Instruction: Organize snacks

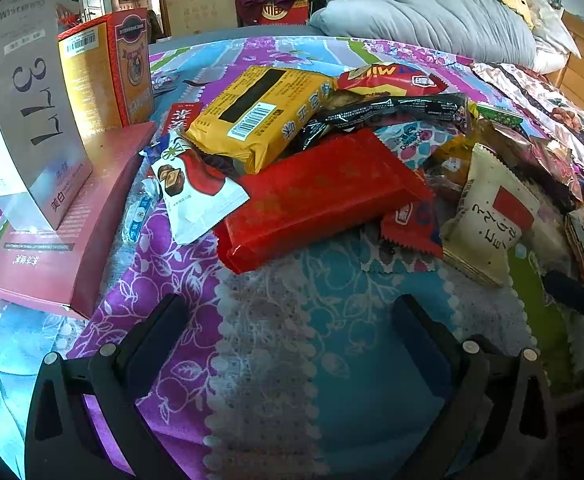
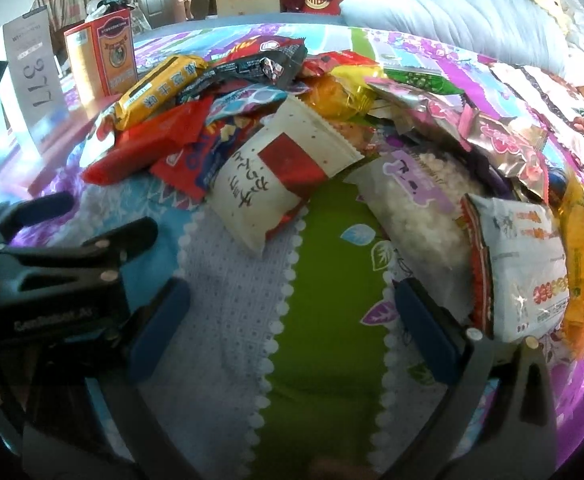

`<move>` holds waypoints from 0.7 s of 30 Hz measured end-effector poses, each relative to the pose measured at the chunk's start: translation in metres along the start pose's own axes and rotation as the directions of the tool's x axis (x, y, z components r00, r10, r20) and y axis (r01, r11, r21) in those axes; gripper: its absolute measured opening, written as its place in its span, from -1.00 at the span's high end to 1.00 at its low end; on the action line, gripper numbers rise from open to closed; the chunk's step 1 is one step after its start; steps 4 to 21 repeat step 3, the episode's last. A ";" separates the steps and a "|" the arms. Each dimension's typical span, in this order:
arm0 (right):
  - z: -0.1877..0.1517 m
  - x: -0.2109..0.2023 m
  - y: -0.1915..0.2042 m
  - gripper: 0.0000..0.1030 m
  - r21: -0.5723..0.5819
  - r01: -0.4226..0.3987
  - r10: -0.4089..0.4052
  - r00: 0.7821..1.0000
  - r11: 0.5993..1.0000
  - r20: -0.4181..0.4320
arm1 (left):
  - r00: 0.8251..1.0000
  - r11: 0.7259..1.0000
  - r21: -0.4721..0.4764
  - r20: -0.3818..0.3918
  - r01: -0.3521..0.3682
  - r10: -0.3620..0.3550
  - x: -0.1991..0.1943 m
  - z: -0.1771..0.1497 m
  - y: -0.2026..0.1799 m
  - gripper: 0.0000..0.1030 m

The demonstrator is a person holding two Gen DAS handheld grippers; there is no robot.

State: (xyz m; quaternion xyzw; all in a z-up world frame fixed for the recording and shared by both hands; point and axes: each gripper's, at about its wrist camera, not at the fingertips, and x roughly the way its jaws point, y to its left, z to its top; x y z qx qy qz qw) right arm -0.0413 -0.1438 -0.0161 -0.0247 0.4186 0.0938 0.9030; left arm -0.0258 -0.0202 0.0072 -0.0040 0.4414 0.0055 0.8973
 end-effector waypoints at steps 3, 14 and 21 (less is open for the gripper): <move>0.001 0.000 -0.002 -1.00 0.000 -0.001 0.001 1.000 1.000 0.000 | 1.000 1.000 0.000 0.001 -0.001 0.001 0.000 0.000 0.000 -1.00; 0.001 0.000 -0.002 -1.00 0.000 -0.001 0.001 1.000 1.000 0.000 | 1.000 1.000 0.000 0.001 -0.001 0.001 0.000 0.000 0.000 -1.00; 0.001 0.000 -0.002 -1.00 0.000 -0.001 0.001 1.000 1.000 0.000 | 1.000 1.000 0.000 0.001 -0.001 0.001 0.000 0.000 0.000 -1.00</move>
